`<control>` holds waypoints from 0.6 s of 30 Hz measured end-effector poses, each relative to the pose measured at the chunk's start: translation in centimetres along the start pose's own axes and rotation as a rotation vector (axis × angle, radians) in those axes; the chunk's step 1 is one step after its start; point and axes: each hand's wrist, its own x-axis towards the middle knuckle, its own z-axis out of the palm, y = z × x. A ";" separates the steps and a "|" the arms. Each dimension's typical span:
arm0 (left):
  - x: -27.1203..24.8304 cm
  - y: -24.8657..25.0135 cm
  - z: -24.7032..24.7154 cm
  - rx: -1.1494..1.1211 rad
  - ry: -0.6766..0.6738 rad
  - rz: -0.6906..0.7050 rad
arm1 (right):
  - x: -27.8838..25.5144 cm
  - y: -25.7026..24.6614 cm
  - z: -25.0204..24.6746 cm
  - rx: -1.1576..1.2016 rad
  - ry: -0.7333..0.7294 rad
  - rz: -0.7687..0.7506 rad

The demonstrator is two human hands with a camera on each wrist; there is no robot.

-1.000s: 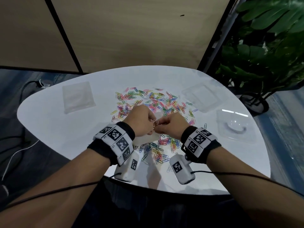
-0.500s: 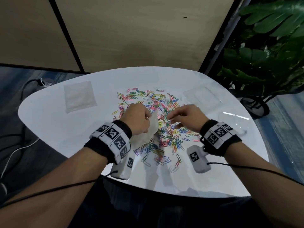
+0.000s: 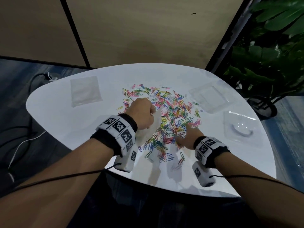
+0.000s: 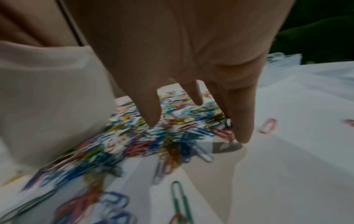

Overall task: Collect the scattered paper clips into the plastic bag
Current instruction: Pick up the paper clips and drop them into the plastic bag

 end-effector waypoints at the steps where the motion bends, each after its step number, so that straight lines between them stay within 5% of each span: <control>1: 0.0 0.0 0.1 0.013 -0.003 0.003 | -0.3 -0.8 0.3 -0.007 -0.002 -0.017; 12: -0.4 0.3 0.0 0.056 -0.023 0.025 | 1.4 -1.5 0.7 -0.231 0.215 -0.273; 18: -0.6 0.6 0.0 0.063 -0.041 0.018 | 1.2 -0.3 -3.2 0.519 0.188 -0.082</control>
